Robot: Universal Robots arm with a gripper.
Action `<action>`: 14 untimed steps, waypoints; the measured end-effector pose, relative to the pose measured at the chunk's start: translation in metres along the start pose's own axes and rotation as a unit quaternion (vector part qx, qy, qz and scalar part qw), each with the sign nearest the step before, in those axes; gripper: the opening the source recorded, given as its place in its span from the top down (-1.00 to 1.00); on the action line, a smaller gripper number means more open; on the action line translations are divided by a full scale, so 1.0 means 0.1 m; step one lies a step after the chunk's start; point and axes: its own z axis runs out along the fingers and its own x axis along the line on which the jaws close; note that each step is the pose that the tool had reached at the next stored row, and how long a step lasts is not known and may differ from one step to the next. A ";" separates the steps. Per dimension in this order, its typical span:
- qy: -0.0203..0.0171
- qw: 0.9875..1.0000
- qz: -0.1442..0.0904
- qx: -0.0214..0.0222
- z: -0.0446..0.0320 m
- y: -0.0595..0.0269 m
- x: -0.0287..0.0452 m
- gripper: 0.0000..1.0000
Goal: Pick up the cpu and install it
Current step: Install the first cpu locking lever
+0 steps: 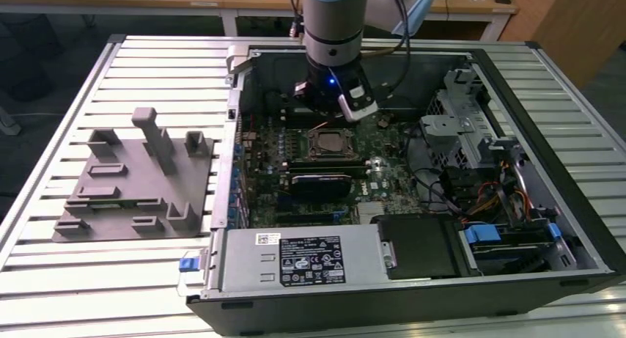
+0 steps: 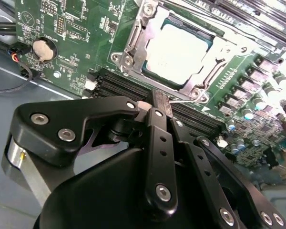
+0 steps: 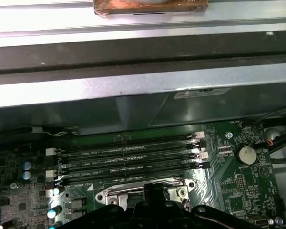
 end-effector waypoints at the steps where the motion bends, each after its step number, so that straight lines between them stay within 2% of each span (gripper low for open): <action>1: -0.001 1.000 0.000 0.000 0.004 0.000 0.000 0.79; 10: -0.004 1.000 0.000 -0.001 0.039 0.034 0.016 0.79; 12: -0.007 1.000 0.000 -0.001 0.051 0.041 0.020 0.79; 14: -0.011 1.000 0.000 -0.002 0.062 0.047 0.024 0.79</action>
